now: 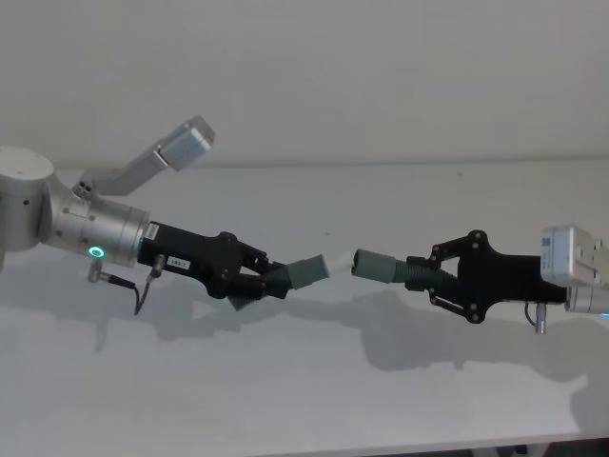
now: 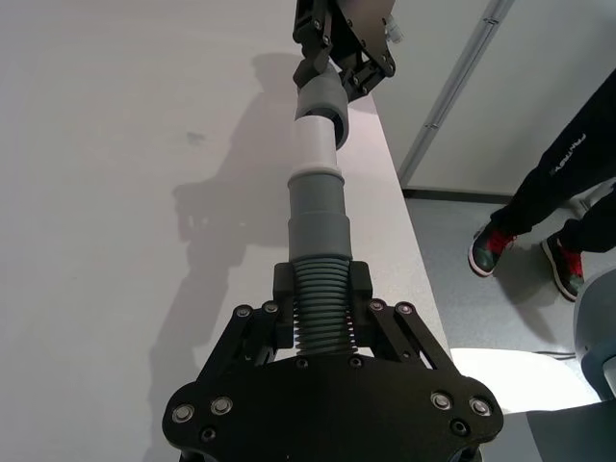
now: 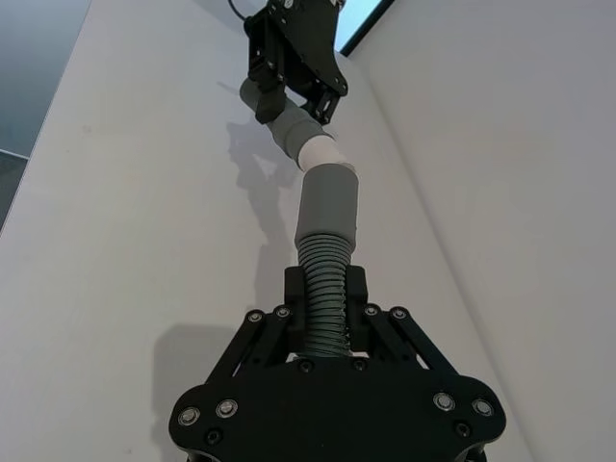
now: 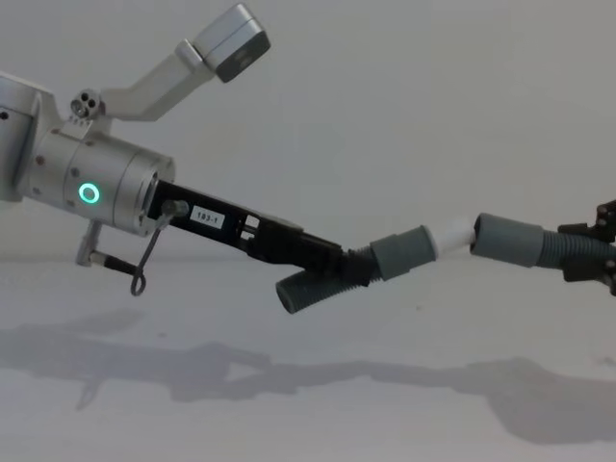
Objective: Use both hands to pick up one end of the pipe from the table, align the ends, and insert them.
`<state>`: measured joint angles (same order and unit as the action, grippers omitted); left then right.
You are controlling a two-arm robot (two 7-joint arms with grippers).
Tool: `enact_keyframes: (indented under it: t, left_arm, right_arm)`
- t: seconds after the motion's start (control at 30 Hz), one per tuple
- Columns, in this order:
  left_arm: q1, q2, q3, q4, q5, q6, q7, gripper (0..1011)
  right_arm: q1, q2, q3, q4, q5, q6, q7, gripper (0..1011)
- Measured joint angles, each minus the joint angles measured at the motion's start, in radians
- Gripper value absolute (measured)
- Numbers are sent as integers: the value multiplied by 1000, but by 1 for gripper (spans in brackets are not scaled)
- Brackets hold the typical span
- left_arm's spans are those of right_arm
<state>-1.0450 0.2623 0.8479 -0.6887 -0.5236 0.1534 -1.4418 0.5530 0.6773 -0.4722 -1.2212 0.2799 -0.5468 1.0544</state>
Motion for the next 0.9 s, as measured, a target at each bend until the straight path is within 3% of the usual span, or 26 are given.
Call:
enact_keyframes:
  t: [0.9]
  left_arm:
    - [-16, -5, 23, 18, -20, 14, -7, 293]
  right_arm:
    - [0, 0, 0, 0, 0, 0, 0, 210]
